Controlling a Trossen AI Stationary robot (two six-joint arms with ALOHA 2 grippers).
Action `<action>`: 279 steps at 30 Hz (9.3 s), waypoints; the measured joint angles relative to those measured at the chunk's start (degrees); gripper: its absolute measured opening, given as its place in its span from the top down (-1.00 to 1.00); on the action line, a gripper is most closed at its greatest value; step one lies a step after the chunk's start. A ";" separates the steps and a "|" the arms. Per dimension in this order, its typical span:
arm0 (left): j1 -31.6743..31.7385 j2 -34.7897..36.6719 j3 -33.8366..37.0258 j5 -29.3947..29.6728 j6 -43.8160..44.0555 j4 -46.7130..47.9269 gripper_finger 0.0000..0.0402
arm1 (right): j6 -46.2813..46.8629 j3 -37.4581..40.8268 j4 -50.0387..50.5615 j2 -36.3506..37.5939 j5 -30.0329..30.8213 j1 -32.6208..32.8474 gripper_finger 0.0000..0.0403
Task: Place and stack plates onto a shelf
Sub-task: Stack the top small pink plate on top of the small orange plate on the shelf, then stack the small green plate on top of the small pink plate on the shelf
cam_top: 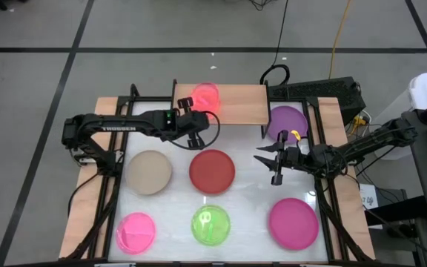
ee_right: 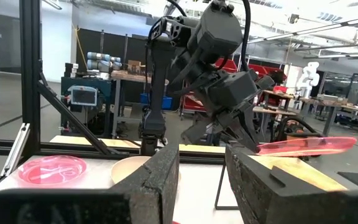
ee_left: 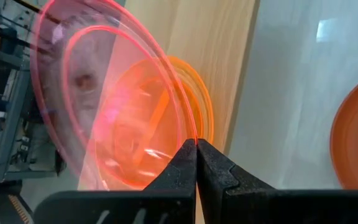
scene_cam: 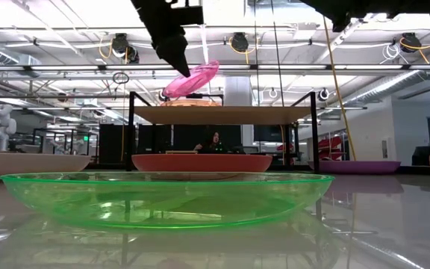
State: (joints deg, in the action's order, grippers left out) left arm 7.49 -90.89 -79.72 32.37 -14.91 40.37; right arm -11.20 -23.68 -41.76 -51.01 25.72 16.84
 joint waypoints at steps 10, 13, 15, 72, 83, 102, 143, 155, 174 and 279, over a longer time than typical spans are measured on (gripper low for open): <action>0.00 0.00 0.00 0.01 0.85 -0.43 1.00 | -0.09 0.00 0.00 0.00 0.00 0.00 0.43; 0.00 0.00 0.00 0.01 1.05 -0.45 1.00 | -0.12 0.00 0.00 0.00 0.00 0.00 0.43; 0.00 0.00 0.00 -0.01 1.07 -0.45 1.00 | -0.13 0.00 0.00 0.00 0.00 0.00 0.43; 4.96 3.35 -0.27 -9.78 2.87 3.38 0.59 | -0.42 0.00 0.90 0.00 -0.01 0.01 0.43; 1.44 21.82 0.20 -12.76 4.39 -1.06 0.59 | -0.44 0.00 2.24 -0.02 0.00 0.00 0.43; -3.10 46.88 29.63 -17.39 15.32 -30.63 0.59 | -1.66 0.00 2.52 -0.02 0.04 -0.02 0.43; -3.08 46.62 29.64 -17.37 15.19 -30.79 0.59 | -7.82 -22.75 22.79 -47.98 -19.95 11.65 0.43; -3.08 46.62 29.64 -17.37 15.19 -30.79 0.59 | -21.10 -22.71 15.47 -54.20 -17.42 14.39 0.43; -3.07 46.62 29.64 -17.37 15.19 -30.79 0.59 | -24.44 -22.71 13.01 -54.17 -15.00 14.40 0.43; -3.07 46.60 29.64 -17.35 15.19 -30.80 0.59 | -23.29 -38.78 33.45 -60.80 1.59 16.39 1.00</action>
State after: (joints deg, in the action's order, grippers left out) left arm 4.41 -44.29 -50.09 15.03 0.27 9.57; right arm -34.49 -62.46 -8.30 -111.81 27.31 33.23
